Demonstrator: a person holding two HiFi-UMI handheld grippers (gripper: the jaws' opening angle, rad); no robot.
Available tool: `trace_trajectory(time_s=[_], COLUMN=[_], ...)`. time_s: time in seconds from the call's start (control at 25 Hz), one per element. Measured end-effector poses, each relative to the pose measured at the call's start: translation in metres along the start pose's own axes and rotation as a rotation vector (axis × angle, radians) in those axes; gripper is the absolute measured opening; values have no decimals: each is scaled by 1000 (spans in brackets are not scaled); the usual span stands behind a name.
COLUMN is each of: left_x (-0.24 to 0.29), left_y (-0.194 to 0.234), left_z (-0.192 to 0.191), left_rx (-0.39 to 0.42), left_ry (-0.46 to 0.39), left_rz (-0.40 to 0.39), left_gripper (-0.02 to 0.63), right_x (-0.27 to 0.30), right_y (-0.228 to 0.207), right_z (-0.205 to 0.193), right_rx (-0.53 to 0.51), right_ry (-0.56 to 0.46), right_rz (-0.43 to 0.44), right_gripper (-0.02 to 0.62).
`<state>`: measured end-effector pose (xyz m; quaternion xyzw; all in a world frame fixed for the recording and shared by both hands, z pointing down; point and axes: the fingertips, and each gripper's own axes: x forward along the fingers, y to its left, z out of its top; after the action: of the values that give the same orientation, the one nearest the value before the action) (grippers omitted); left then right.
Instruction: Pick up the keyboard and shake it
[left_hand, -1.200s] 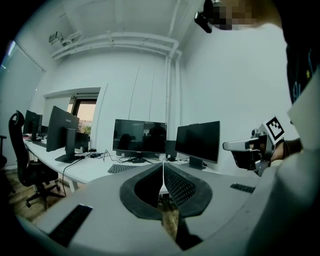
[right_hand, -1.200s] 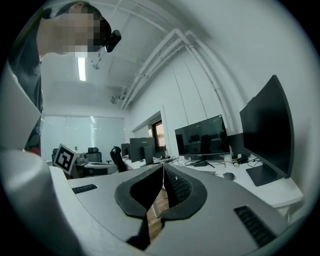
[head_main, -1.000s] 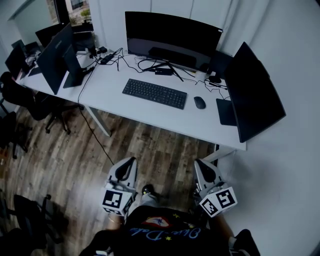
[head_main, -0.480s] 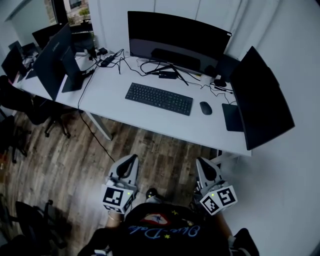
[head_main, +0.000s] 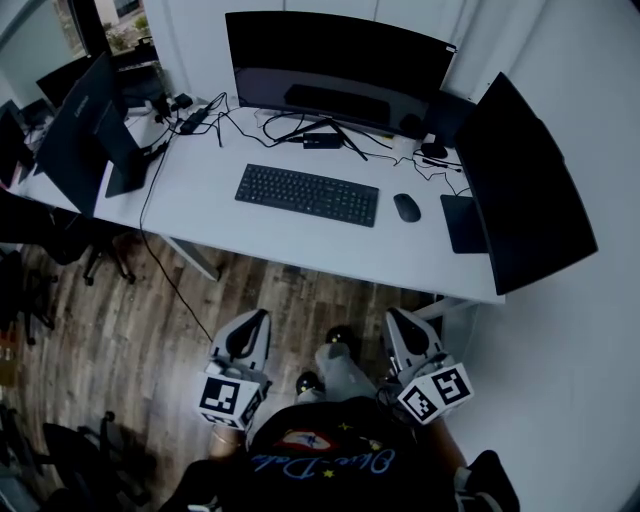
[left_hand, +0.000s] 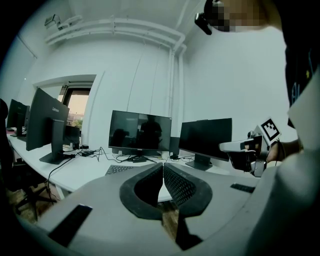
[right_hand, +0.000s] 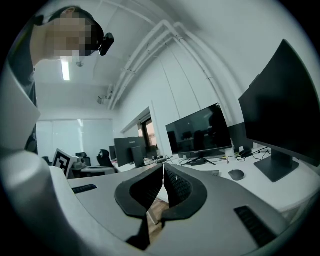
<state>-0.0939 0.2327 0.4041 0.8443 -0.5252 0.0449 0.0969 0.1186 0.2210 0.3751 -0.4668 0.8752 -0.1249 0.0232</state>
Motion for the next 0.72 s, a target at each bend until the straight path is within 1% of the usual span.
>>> trace_trajectory(time_s=[0.2, 0.36, 0.52, 0.56, 0.64, 0.72], left_x=[22, 46, 73, 79, 91, 103], left_y=[18, 36, 52, 55, 64, 71], left_z=[-1, 14, 26, 27, 25, 23], left_rx=[-10, 7, 33, 34, 29, 17], left_ry=[21, 0, -9, -8, 0, 12], left_rz=[19, 40, 37, 37, 40, 41], left_gripper=[6, 6, 7, 8, 8, 8], right_x=[30, 62, 89, 95, 107, 116], right_y=[-26, -42, -63, -68, -78, -87], right_z=[3, 19, 28, 28, 25, 22], right_rx=[6, -7, -23, -21, -15, -13], right_ry=[-3, -34, -43, -39, -25, -9], right_rz=[-4, 26, 12, 9, 1, -8], right_gripper=[2, 2, 4, 14, 58, 69])
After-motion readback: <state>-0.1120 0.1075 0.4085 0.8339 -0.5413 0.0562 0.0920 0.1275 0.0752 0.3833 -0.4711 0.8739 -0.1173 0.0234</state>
